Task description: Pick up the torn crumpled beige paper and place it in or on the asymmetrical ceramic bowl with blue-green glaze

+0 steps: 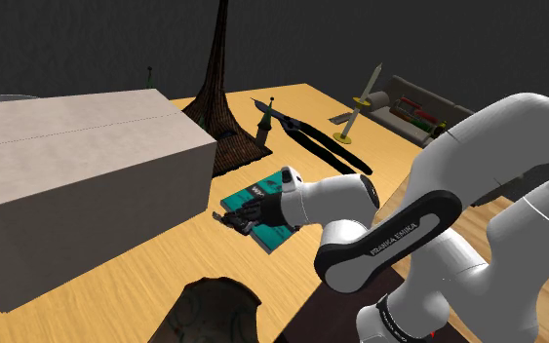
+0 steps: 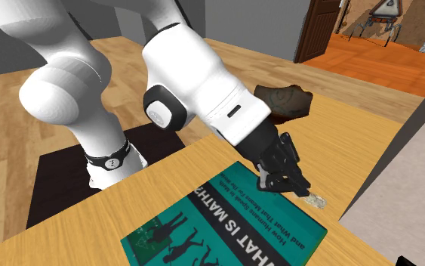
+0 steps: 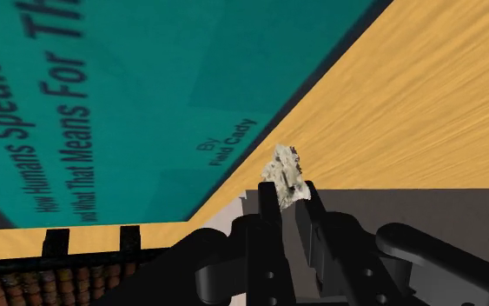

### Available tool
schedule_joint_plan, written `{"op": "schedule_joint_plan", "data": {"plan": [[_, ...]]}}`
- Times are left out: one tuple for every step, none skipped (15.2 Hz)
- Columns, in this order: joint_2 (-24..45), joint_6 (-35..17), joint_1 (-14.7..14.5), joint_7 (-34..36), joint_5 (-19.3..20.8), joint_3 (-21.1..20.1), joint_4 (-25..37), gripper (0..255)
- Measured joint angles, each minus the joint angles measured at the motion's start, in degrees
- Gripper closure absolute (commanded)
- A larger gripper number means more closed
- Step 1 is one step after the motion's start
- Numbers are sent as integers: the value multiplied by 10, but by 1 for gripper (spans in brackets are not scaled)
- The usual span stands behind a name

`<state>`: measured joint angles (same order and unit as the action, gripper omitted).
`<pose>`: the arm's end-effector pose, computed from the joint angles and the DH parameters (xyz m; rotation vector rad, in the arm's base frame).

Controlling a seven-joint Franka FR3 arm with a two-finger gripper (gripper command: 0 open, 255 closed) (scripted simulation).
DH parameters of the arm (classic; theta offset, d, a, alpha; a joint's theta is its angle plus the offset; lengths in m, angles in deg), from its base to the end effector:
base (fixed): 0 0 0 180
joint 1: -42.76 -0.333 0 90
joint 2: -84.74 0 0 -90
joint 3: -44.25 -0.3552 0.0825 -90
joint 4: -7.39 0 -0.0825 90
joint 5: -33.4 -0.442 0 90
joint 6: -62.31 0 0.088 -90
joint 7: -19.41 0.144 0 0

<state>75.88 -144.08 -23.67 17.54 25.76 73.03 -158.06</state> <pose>0.3590 0.2600 0.2879 -2.5249 -0.6652 -1.0850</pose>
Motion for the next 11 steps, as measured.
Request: {"op": "schedule_joint_plan", "data": {"plan": [[0,1,0,0,-1,0,0,255],[0,1,0,0,-1,-1,0,255],[0,1,0,-1,-1,-1,0,255],[0,2,0,-1,-1,-1,0,255],[0,2,0,-1,-1,-1,0,255],[0,2,0,0,0,0,0,255],[-6,8,4,-9,-10,-7,1,255],[-15,16,10,-22,-27,-20,1,255],[-23,25,18,-35,-41,-30,3,255],[-33,35,28,-50,-59,-45,4,255],[-42,45,40,-65,-80,-65,6,255]]}}
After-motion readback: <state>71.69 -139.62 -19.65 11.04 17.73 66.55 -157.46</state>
